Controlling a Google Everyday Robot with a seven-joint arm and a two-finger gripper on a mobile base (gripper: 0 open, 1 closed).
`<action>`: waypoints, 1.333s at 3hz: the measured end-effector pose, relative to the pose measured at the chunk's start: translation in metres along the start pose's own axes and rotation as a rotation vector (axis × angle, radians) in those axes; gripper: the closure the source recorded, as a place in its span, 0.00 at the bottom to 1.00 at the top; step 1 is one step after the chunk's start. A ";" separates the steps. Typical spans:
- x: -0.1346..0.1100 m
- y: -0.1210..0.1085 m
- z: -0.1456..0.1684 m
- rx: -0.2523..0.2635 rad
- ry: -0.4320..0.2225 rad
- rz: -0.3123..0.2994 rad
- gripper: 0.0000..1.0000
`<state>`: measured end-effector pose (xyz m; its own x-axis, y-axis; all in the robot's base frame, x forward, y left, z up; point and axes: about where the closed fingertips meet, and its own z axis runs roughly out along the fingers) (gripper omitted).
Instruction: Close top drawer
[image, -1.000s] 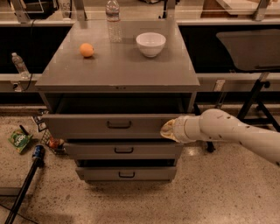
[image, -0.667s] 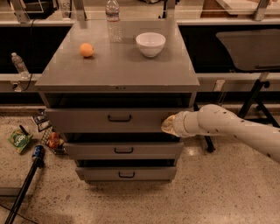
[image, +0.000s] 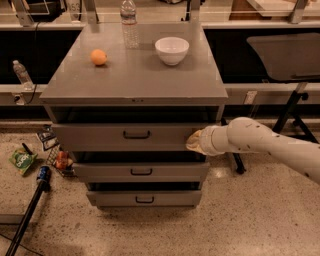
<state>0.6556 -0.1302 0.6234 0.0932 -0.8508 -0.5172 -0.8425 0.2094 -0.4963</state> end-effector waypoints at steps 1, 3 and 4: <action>-0.006 0.023 -0.033 -0.055 -0.002 0.083 1.00; -0.038 0.033 -0.109 -0.084 -0.093 0.225 1.00; -0.065 0.006 -0.149 -0.053 -0.256 0.297 1.00</action>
Offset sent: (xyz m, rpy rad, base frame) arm -0.1185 -0.0223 0.0705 0.1244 0.2142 -0.0838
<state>0.5654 -0.1453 0.7578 -0.0350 -0.6078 -0.7933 -0.8785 0.3972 -0.2656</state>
